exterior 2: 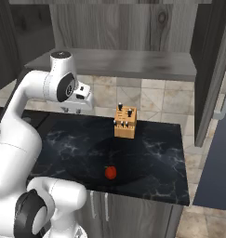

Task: Pick the bell pepper from the counter and place it in the cabinet. Then close the cabinet.

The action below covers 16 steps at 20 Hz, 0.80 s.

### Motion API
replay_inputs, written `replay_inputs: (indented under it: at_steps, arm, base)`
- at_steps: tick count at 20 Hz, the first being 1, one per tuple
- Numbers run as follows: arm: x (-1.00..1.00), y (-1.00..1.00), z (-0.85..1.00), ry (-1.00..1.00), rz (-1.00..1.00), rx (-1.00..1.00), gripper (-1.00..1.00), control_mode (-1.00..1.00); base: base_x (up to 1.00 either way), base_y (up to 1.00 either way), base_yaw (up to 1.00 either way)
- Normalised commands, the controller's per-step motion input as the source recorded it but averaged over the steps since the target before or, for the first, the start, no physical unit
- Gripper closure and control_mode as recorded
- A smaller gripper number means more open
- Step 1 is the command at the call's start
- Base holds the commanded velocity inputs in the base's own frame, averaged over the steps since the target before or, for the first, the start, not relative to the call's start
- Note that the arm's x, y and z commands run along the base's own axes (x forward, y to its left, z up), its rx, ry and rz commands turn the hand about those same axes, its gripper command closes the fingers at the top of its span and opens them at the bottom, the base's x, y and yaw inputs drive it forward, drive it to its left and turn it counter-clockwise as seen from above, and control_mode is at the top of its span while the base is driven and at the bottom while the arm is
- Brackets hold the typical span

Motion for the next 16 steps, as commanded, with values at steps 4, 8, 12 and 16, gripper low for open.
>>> replay_inputs:
  at_steps: [4, 8, 12, 16]
  arm:
    - [0.00, -0.01, -0.12, 0.01, 0.00, -0.05, -1.00, -1.00]
    - [-0.22, -0.37, -0.27, 0.07, 0.04, -0.10, -1.00, -1.00]
    - [-0.43, -0.55, -0.48, 0.10, 0.02, -0.07, -1.00, -1.00]
    - [-0.36, -0.48, -0.46, 0.08, 0.02, -0.02, -1.00, -1.00]
  base:
    - [0.00, 0.00, 0.00]
    - [0.00, 0.00, 0.00]
    - [0.00, 0.00, 0.00]
    - [0.00, 0.00, 0.00]
